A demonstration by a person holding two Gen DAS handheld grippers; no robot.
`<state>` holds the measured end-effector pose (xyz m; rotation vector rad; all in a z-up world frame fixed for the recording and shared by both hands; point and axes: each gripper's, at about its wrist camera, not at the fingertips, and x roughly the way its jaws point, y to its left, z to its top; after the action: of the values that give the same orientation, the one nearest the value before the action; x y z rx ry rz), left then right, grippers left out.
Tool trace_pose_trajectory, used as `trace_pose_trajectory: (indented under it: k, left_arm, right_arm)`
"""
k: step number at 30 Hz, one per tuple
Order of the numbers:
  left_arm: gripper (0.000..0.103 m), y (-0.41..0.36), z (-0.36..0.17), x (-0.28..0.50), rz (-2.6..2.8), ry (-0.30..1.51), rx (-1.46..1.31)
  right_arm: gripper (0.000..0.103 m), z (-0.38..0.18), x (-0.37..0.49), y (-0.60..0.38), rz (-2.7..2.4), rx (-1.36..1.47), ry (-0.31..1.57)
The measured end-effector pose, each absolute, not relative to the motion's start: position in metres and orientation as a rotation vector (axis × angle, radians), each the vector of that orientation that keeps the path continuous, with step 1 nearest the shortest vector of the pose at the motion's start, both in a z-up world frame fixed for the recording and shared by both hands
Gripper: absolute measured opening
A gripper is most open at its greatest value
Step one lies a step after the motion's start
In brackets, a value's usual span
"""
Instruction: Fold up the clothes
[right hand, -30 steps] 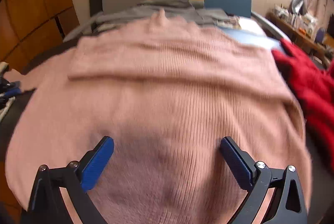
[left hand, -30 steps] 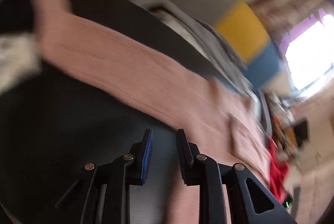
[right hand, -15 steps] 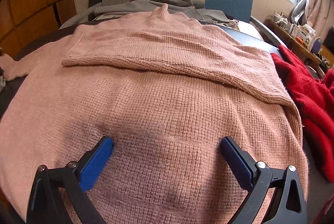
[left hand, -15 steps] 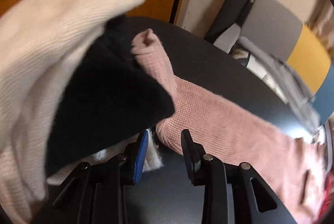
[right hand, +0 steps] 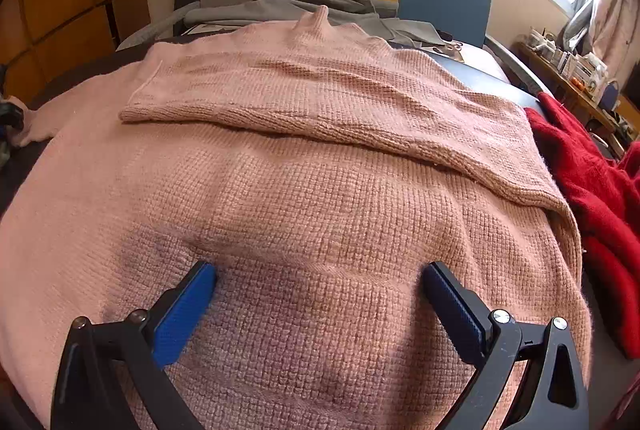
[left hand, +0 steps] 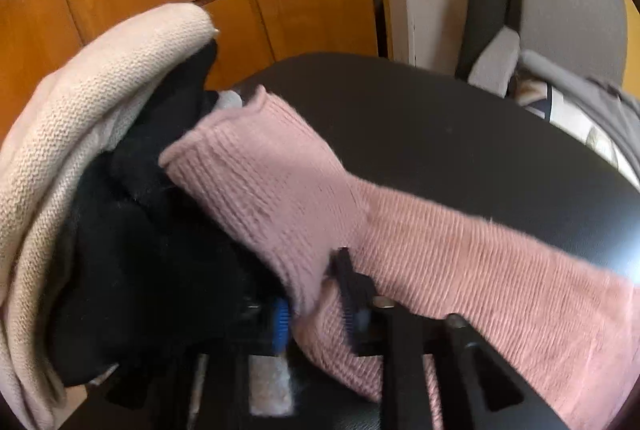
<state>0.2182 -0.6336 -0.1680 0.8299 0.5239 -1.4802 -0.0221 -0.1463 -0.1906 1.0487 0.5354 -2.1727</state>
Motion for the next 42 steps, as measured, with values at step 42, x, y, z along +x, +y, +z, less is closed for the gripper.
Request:
trace_pose_trajectory:
  k: [42]
  left_arm:
    - [0.033, -0.572, -0.173, 0.314, -1.789, 1.031, 0.458]
  right_arm:
    - [0.103, -0.191, -0.02, -0.143, -2.181, 1.031, 0.531]
